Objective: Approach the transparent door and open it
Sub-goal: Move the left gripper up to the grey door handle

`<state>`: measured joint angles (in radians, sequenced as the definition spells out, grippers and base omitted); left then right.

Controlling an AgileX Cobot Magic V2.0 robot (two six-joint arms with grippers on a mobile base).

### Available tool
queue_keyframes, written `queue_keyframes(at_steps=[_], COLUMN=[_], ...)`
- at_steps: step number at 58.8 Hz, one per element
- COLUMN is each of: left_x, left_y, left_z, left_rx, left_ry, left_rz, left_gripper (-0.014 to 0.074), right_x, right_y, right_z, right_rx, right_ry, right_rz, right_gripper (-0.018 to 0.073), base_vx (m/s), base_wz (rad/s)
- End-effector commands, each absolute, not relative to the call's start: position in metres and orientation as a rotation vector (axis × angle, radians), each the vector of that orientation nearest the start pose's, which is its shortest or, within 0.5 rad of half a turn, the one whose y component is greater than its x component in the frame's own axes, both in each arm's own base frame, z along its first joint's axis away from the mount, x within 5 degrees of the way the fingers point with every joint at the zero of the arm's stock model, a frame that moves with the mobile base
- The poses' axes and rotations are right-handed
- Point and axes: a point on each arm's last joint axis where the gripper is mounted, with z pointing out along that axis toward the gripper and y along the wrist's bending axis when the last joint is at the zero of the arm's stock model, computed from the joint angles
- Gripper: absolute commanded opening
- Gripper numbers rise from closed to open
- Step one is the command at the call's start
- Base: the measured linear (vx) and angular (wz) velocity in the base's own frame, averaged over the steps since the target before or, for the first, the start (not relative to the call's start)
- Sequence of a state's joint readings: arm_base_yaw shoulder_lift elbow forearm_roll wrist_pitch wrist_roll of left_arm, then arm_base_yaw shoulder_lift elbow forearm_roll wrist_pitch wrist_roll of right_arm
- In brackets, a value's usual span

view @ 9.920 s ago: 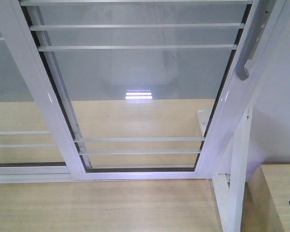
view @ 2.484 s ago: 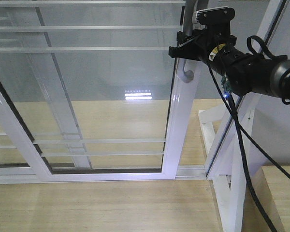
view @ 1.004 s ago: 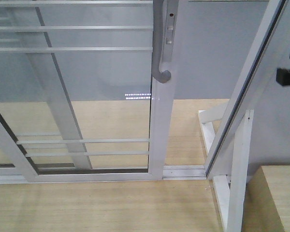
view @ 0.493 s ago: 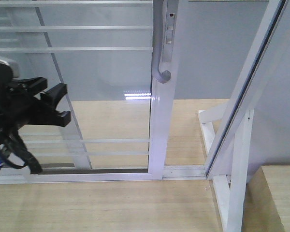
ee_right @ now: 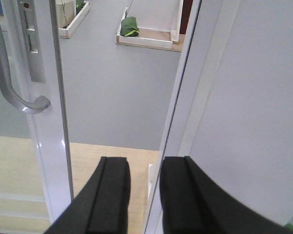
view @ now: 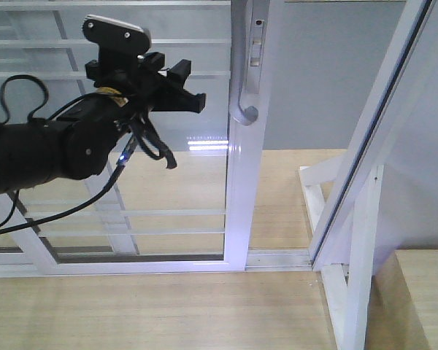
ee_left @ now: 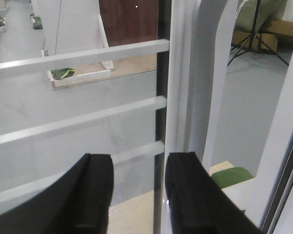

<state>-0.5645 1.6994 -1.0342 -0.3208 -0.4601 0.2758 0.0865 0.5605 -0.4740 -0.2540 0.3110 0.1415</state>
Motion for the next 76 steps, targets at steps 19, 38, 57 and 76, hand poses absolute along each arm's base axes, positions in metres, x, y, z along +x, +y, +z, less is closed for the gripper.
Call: queue_keyframes(at_steps=[19,38,57,76], left_x=[0.383,0.404,0.411,0.421], left_y=[-0.237,-0.252,-0.275,-0.282], left_z=[0.296,0.293,0.292,0.290], left_rx=[0.365,0.335,0.385,0.421], left_ry=[1.482,1.499,1.453,1.408], left_rz=[-0.396,-0.455,-0.467,-0.417], left_gripper=[0.0403,0.0403,0.0403,0.0388], right_x=[0.119,0.119,0.119,0.119], right_y=[0.002,0.002,0.002,0.002], right_z=[0.307,0.307,0.307,0.307], right_rx=[-0.119,-0.118,-0.118,-0.118], right_ry=[1.874,1.883,1.884,1.884], right_rz=[-0.098,-0.101,-0.101,-0.101], right_gripper=[0.0262,0.0262,0.0262,0.0262], base_vx=[0.00,0.00,0.00,0.00], base_wz=[0.00,0.00,0.00,0.00])
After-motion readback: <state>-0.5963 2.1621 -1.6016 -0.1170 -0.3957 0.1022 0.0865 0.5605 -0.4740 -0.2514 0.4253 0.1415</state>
